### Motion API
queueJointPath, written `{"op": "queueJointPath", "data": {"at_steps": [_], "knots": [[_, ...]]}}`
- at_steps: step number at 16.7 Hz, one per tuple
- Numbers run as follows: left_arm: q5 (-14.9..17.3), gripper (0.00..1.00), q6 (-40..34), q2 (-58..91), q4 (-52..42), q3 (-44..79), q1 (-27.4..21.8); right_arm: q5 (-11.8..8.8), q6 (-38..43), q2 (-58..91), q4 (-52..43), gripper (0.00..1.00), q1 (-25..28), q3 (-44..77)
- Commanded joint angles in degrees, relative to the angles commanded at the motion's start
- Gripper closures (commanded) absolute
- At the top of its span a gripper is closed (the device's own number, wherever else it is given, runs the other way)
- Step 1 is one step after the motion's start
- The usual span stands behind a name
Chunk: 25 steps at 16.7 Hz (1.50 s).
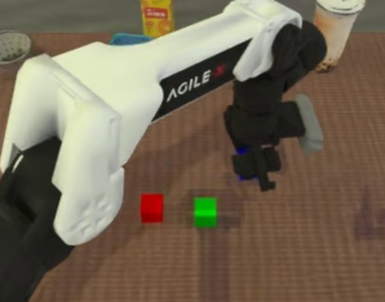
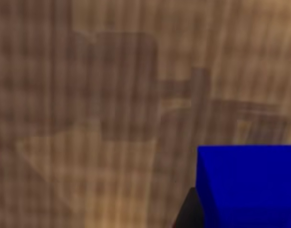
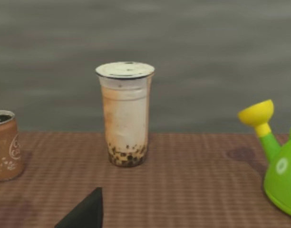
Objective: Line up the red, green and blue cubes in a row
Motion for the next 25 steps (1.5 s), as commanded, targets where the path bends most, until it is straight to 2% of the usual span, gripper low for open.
{"op": "queueJointPath", "data": {"at_steps": [3, 8, 15, 20, 25], "knots": [[0.0, 1.0, 1.2, 0.5, -1.2, 1.9, -3.3, 0.0, 0.0, 0.0, 0.0, 0.0, 0.0, 0.0], [0.0, 1.0, 1.2, 0.3, -0.8, 1.5, -3.2, 0.0, 0.0, 0.0, 0.0, 0.0, 0.0, 0.0], [0.0, 1.0, 1.1, 2.4, 11.4, -8.4, -3.4, 0.0, 0.0, 0.0, 0.0, 0.0, 0.0, 0.0], [0.0, 1.0, 1.2, 2.9, 12.8, -9.7, -3.5, 0.0, 0.0, 0.0, 0.0, 0.0, 0.0, 0.0], [0.0, 0.62, 1.2, 2.9, 12.8, -9.7, -3.5, 0.0, 0.0, 0.0, 0.0, 0.0, 0.0, 0.0]]}}
